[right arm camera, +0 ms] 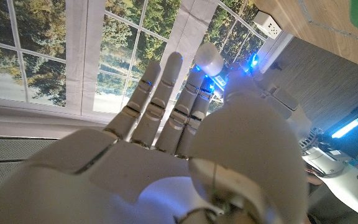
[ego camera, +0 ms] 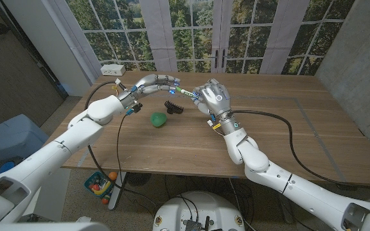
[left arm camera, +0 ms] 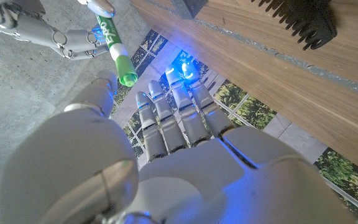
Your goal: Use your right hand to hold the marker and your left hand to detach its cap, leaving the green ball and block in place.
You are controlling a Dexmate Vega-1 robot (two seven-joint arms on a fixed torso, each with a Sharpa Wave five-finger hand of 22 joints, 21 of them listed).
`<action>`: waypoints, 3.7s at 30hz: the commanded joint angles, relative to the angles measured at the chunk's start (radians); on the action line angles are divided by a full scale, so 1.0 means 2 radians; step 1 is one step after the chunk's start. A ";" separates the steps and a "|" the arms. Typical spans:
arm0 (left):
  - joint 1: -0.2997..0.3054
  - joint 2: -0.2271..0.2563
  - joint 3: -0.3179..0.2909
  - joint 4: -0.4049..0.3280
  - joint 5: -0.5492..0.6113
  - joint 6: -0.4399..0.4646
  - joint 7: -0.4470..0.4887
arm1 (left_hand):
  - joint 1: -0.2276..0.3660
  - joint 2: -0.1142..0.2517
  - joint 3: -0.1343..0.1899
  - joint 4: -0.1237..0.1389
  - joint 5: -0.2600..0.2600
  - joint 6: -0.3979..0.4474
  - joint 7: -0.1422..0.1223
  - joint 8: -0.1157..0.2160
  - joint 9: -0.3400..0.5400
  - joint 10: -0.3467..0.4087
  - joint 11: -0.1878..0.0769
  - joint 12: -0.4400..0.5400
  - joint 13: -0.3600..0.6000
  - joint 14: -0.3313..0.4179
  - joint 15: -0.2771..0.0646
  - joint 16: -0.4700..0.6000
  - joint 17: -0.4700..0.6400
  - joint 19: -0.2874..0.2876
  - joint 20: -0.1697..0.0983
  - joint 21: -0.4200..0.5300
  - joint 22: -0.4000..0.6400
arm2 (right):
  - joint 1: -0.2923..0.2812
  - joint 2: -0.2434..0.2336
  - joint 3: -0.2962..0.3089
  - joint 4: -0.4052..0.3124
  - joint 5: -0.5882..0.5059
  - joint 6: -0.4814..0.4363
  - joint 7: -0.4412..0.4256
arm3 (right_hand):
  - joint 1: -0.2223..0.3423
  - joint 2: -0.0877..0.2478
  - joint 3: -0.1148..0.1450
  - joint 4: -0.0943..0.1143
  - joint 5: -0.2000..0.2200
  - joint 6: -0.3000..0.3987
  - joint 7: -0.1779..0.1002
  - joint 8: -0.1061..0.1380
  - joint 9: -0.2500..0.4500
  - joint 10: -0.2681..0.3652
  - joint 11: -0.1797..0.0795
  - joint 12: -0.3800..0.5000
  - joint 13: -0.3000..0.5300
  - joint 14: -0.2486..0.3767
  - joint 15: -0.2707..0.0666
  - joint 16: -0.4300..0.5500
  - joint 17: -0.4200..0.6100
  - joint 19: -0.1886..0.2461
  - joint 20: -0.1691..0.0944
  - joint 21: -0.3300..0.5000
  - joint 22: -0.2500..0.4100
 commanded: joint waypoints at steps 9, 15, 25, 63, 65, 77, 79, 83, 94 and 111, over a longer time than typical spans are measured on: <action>-0.019 -0.013 0.010 0.021 -0.017 0.001 -0.028 | 0.051 0.065 0.021 -0.005 -0.012 0.066 0.050 0.005 0.002 0.136 -0.012 0.029 -0.003 0.110 -0.075 0.028 0.000 0.024 -0.026 0.036 -0.004 | 0.007 0.004 0.002 0.008 0.000 0.010 -0.018 | 0.042 0.045 -0.006 0.002 0.001 0.030 -0.024 0.003 0.000 0.007 -0.001 -0.007 0.008 0.010 -0.066 -0.012 0.013 -0.007 -0.068 0.017 -0.005; -0.015 -0.013 0.007 0.013 -0.004 0.006 -0.005 | 0.125 0.084 0.032 -0.016 -0.020 0.155 0.066 0.032 0.020 0.187 -0.028 0.037 -0.001 0.148 -0.079 0.039 0.008 0.033 -0.043 0.070 -0.005 | 0.009 0.005 0.004 0.012 0.004 0.013 -0.024 | 0.043 0.046 -0.008 0.002 0.001 0.030 -0.024 0.002 -0.001 0.009 -0.001 -0.010 0.009 0.012 -0.066 -0.018 0.018 -0.011 -0.068 0.023 -0.008; -0.002 -0.014 -0.001 -0.002 0.023 0.009 0.044 | 0.165 0.072 0.019 -0.016 -0.021 0.183 0.069 0.047 0.040 0.219 -0.023 0.050 0.010 0.169 -0.080 0.055 0.028 0.033 -0.057 0.101 -0.002 | 0.011 0.005 0.006 0.017 0.009 0.017 -0.032 | 0.044 0.047 -0.011 0.003 0.000 0.031 -0.024 0.002 -0.002 0.012 -0.001 -0.015 0.012 0.016 -0.066 -0.026 0.025 -0.014 -0.068 0.032 -0.011; 0.053 -0.001 -0.036 -0.072 0.068 0.026 0.135 | 0.192 0.066 -0.005 -0.007 -0.020 0.210 0.070 0.047 0.063 0.248 -0.028 0.041 -0.004 0.203 -0.077 0.039 0.014 0.018 -0.078 0.157 0.003 | 0.006 -0.002 0.023 0.039 0.049 0.022 -0.083 | 0.058 0.048 -0.037 0.005 0.009 0.040 -0.023 0.006 -0.004 0.037 -0.001 -0.058 0.037 0.040 -0.066 -0.084 0.095 -0.039 -0.072 0.090 -0.021; 0.053 0.003 -0.036 -0.075 0.065 0.028 0.128 | 0.190 0.066 -0.006 -0.005 -0.020 0.208 0.068 0.046 0.064 0.248 -0.029 0.040 -0.004 0.203 -0.077 0.039 0.015 0.016 -0.078 0.159 0.003 | 0.005 -0.002 0.024 0.038 0.049 0.016 -0.080 | 0.058 0.048 -0.038 0.005 0.010 0.040 -0.023 0.006 -0.003 0.037 -0.001 -0.059 0.037 0.041 -0.066 -0.085 0.096 -0.039 -0.072 0.091 -0.021; 0.054 0.030 -0.031 -0.117 0.098 0.073 0.122 | 0.187 0.063 -0.012 -0.007 -0.021 0.199 0.061 0.038 0.069 0.238 -0.029 0.032 -0.003 0.194 -0.078 0.035 0.023 -0.005 -0.074 0.165 0.001 | -0.004 -0.008 0.027 0.033 0.043 -0.024 -0.052 | 0.061 0.049 -0.045 0.007 0.011 0.042 -0.023 0.004 -0.005 0.042 -0.001 -0.070 0.042 0.045 -0.066 -0.098 0.101 -0.041 -0.071 0.098 -0.022; 0.057 0.036 -0.030 -0.130 0.110 0.089 0.126 | 0.189 0.061 -0.015 -0.008 -0.021 0.198 0.060 0.035 0.069 0.235 -0.030 0.028 -0.002 0.185 -0.079 0.033 0.029 -0.011 -0.071 0.168 -0.001 | -0.008 -0.011 0.028 0.028 0.046 -0.029 -0.044 | 0.061 0.050 -0.046 0.007 0.011 0.042 -0.023 0.003 -0.006 0.043 -0.001 -0.072 0.043 0.046 -0.066 -0.100 0.102 -0.042 -0.071 0.099 -0.022; 0.063 0.048 -0.027 -0.159 0.143 0.122 0.140 | 0.192 0.060 -0.019 -0.008 -0.021 0.200 0.060 0.031 0.068 0.236 -0.030 0.026 -0.002 0.172 -0.079 0.032 0.037 -0.025 -0.068 0.171 -0.002 | -0.015 -0.017 0.031 0.017 0.050 -0.039 -0.026 | 0.062 0.050 -0.047 0.007 0.011 0.043 -0.023 0.002 -0.005 0.045 -0.001 -0.075 0.044 0.047 -0.066 -0.103 0.103 -0.042 -0.071 0.100 -0.022; 0.064 0.073 -0.004 -0.229 0.242 0.228 0.148 | 0.194 0.062 -0.030 -0.006 -0.021 0.200 0.052 0.022 0.068 0.227 -0.030 0.017 0.000 0.153 -0.079 0.037 0.060 -0.045 -0.061 0.180 -0.009 | -0.045 -0.032 0.036 -0.014 0.064 -0.056 0.019 | 0.064 0.051 -0.052 0.009 0.011 0.043 -0.023 -0.001 -0.007 0.048 -0.001 -0.082 0.046 0.050 -0.065 -0.108 0.105 -0.043 -0.070 0.103 -0.023; 0.045 0.066 0.046 -0.248 0.337 0.308 0.136 | 0.195 0.068 -0.037 -0.004 -0.019 0.196 0.045 0.012 0.067 0.222 -0.031 0.009 0.001 0.131 -0.079 0.036 0.081 -0.065 -0.056 0.186 -0.020 | -0.077 -0.054 0.046 -0.048 0.084 -0.062 0.074 | 0.068 0.052 -0.056 0.009 0.010 0.047 -0.023 -0.005 -0.009 0.054 -0.001 -0.091 0.048 0.056 -0.066 -0.113 0.106 -0.042 -0.068 0.107 -0.023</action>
